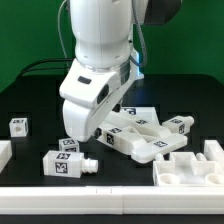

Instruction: Assemble chair

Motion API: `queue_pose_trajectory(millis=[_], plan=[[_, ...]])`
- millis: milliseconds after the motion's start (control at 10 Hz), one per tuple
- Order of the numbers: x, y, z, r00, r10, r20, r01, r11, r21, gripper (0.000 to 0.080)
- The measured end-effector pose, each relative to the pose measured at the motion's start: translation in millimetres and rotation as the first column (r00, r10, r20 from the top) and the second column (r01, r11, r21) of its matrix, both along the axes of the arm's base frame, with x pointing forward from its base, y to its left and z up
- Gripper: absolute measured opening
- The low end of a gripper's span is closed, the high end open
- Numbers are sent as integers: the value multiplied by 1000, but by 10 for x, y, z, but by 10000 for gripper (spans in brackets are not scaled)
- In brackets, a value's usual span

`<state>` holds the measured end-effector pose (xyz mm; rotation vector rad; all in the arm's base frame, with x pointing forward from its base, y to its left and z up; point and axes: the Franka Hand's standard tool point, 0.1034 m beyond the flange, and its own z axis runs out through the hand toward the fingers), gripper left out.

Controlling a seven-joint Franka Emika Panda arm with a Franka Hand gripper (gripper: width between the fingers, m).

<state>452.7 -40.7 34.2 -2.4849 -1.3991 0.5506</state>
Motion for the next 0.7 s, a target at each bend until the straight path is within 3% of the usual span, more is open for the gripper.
queue_pose_trajectory(millis=[100, 300, 700], plan=[[11, 3, -4, 1000, 7, 8, -7, 1000, -1, 649], [167, 10, 80, 982, 80, 171, -78, 997, -20, 649], [111, 189, -3, 899, 140, 414, -132, 990, -48, 649]])
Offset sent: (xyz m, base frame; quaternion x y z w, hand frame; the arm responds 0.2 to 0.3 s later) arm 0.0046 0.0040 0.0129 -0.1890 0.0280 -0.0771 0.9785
